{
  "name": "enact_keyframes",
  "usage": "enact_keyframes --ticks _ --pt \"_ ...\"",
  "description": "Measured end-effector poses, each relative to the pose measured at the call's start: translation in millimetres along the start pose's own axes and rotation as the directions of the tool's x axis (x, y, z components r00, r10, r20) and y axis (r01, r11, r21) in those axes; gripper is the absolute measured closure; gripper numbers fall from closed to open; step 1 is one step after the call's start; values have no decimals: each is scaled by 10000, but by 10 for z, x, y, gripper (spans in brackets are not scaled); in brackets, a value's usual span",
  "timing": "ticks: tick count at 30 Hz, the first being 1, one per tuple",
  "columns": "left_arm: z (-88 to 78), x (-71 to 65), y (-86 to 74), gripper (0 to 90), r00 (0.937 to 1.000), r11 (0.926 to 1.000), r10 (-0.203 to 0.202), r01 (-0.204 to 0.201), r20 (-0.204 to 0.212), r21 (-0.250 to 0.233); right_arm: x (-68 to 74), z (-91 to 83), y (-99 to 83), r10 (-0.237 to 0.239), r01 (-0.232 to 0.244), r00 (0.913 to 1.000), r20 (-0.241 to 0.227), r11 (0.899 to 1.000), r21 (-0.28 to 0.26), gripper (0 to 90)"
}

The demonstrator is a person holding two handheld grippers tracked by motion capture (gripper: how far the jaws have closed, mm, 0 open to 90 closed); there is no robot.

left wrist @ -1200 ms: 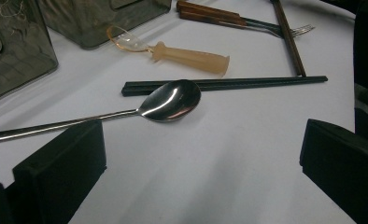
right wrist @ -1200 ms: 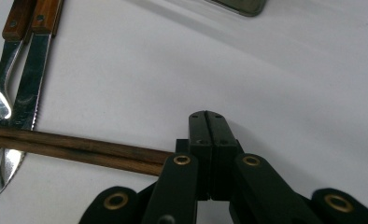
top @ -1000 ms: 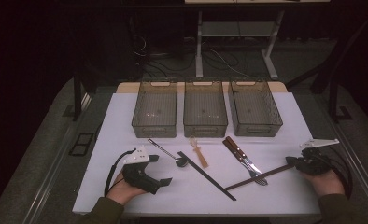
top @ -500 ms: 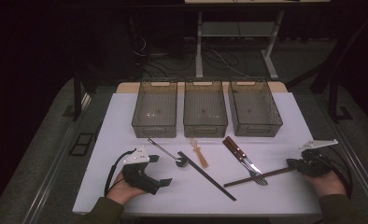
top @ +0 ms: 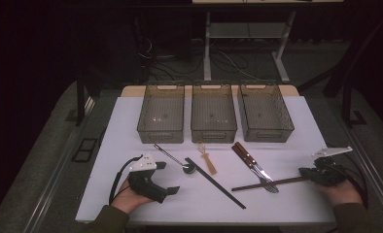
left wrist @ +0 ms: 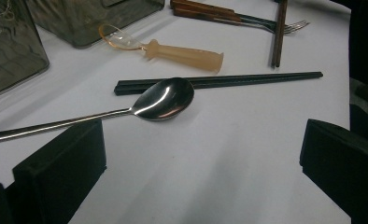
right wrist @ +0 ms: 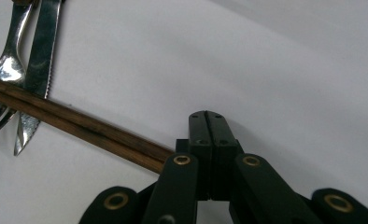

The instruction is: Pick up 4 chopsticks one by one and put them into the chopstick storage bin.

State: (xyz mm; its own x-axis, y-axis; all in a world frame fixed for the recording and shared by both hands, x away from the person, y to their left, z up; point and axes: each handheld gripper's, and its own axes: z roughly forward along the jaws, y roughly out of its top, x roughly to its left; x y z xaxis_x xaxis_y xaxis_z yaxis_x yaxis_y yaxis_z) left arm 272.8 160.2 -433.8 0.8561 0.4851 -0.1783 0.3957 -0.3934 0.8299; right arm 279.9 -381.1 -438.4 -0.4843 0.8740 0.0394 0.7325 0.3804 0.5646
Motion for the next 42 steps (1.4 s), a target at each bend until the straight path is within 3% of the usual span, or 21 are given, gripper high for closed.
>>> enact_keyframes --ticks 23,42 --pt "-1 -15 -1 0 9999 9999 127 -127 0 112 100 -91 -115 -73 75 9999 -82 9998 194 894" --pt "-7 -14 -2 0 9998 9997 190 -190 8 162 196 -181 -234 -417 423 9989 -214 9987 300 894"
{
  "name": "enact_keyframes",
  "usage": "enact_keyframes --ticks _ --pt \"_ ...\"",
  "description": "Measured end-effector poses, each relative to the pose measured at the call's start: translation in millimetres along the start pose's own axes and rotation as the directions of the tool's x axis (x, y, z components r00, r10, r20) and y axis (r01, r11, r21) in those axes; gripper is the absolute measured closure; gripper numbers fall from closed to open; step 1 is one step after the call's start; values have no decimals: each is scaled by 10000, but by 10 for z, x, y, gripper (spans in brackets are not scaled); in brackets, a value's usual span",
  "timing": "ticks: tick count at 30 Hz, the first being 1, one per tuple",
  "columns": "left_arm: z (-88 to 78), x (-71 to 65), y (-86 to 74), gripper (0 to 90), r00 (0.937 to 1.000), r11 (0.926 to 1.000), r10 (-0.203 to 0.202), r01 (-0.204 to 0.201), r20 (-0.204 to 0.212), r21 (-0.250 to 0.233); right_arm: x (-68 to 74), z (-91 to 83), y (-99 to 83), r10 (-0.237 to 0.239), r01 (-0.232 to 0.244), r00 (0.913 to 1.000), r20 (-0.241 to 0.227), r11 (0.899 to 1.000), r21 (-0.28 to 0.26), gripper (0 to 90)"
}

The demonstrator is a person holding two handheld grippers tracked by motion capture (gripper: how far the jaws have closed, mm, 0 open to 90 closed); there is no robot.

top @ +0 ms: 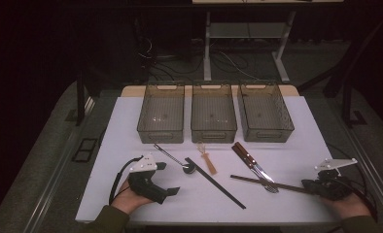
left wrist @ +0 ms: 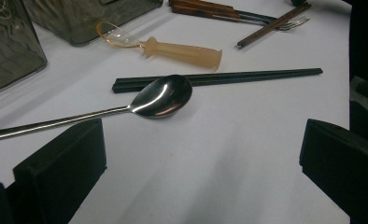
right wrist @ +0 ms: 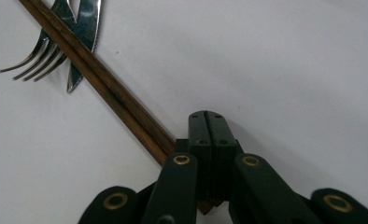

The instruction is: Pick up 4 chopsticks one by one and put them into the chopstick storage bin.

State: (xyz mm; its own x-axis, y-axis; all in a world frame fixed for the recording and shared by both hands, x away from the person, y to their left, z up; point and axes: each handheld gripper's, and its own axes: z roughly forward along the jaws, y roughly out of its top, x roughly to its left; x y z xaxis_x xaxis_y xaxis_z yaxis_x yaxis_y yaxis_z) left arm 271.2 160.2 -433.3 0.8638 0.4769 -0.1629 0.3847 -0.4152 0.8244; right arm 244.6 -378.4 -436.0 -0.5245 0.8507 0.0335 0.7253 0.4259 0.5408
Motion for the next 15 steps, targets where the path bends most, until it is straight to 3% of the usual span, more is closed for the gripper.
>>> enact_keyframes --ticks 15 --pt "4 -2 0 0 10000 10000 2 -2 11 26 84 -54 -72 -370 373 9991 -230 9992 129 894"
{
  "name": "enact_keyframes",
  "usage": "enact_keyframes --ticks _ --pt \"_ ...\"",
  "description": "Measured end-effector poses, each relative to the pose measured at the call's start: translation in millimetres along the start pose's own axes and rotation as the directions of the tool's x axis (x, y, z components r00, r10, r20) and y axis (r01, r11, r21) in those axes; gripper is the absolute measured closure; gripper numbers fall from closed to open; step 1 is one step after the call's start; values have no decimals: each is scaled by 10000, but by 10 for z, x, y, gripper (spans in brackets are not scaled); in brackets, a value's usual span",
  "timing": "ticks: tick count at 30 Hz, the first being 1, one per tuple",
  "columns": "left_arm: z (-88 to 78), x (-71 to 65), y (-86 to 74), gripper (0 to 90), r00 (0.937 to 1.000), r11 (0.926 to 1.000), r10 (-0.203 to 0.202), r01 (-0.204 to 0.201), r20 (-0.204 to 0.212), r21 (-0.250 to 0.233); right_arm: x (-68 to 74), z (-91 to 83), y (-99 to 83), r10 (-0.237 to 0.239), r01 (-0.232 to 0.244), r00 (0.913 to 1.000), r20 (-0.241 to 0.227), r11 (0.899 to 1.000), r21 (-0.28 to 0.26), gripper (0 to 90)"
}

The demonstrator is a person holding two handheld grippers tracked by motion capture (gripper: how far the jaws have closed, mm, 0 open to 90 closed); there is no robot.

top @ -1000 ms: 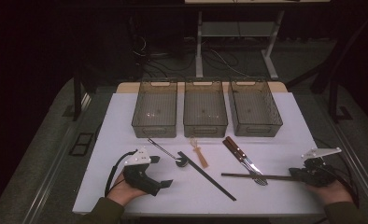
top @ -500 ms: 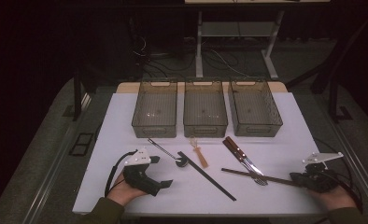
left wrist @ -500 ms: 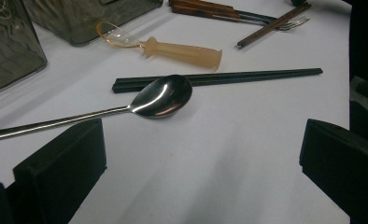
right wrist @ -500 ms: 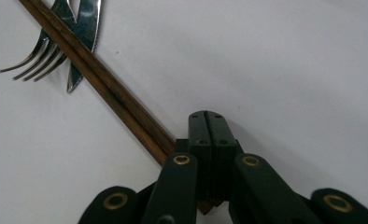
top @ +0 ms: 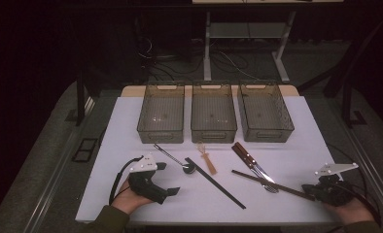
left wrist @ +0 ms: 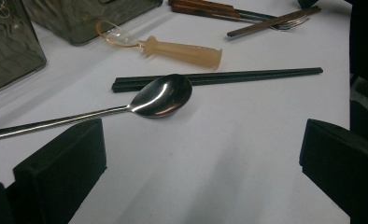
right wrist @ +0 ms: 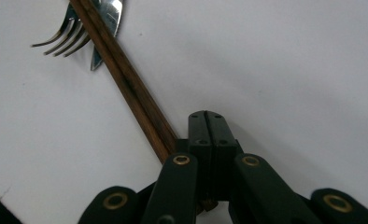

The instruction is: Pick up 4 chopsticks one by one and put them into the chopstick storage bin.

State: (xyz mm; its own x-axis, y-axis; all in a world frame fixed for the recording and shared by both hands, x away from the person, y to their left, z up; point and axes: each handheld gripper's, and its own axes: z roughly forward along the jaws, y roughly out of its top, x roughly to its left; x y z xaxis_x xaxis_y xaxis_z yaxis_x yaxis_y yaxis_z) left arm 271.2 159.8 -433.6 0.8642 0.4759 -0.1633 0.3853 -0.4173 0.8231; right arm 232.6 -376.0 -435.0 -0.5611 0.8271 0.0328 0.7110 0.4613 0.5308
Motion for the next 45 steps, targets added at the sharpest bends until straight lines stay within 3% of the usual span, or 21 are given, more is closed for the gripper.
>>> enact_keyframes --ticks 21,29,34,39,45 --pt "7 -5 -1 0 10000 10000 -15 15 -15 61 193 -36 -37 -769 784 9954 -580 9966 238 894" --pt "8 -6 -1 0 10000 10000 -20 20 -10 60 175 -36 -36 -633 647 9955 -708 9977 179 894" --pt "9 -5 0 0 10000 10000 -3 3 4 58 135 -88 0 -502 478 9962 -718 9983 -342 862" --pt "15 -8 0 0 10000 10000 -42 42 10 39 134 -85 64 -382 297 9927 -1144 9967 -750 804" --pt "20 -7 -2 0 10000 10000 -88 88 9 44 132 -6 259 -688 487 9827 -1721 9918 -1184 784"
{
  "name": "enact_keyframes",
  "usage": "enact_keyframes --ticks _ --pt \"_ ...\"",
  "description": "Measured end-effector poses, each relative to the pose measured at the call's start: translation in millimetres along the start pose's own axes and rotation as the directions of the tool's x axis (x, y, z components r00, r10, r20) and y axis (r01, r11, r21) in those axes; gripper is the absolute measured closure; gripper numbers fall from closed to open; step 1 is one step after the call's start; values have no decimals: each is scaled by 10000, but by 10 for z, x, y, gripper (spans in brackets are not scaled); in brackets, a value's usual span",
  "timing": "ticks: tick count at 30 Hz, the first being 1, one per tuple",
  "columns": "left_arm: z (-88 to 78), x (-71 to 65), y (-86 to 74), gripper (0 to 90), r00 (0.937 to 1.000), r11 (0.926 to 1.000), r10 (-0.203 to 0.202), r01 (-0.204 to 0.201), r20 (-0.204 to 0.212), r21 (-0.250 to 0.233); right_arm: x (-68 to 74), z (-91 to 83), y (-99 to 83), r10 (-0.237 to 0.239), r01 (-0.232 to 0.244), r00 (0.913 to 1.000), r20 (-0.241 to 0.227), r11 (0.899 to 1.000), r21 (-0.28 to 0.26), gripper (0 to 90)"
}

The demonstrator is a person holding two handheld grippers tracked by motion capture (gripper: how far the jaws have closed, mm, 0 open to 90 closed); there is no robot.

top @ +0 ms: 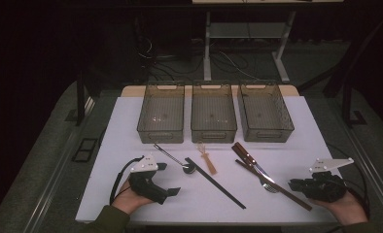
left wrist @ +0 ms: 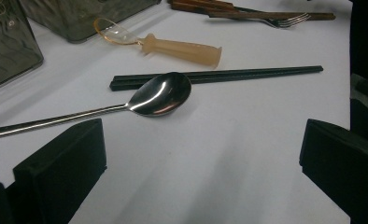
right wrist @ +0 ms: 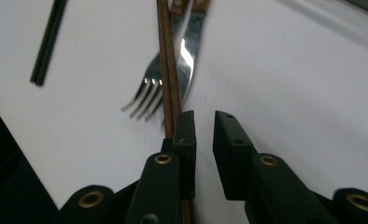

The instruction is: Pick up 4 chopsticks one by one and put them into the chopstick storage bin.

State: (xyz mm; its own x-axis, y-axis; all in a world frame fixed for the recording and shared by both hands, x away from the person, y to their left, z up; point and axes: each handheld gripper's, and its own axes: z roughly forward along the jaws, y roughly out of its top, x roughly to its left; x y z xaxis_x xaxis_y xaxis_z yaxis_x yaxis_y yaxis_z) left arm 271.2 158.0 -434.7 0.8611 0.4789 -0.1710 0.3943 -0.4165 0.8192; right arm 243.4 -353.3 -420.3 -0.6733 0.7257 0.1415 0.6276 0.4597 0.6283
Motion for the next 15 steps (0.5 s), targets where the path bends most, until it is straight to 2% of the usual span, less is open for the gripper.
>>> enact_keyframes --ticks 6,7,15 --pt "-1 3 -1 0 10000 10000 14 -14 -5 25 3 127 153 -327 329 9988 -378 9994 55 767" --pt "-2 3 -1 0 10000 10000 19 -19 -3 20 21 166 183 -499 503 9975 -508 9987 76 768" --pt "-8 1 -2 0 10000 10000 60 -60 -8 18 52 189 100 -704 726 9962 -506 9964 428 770"
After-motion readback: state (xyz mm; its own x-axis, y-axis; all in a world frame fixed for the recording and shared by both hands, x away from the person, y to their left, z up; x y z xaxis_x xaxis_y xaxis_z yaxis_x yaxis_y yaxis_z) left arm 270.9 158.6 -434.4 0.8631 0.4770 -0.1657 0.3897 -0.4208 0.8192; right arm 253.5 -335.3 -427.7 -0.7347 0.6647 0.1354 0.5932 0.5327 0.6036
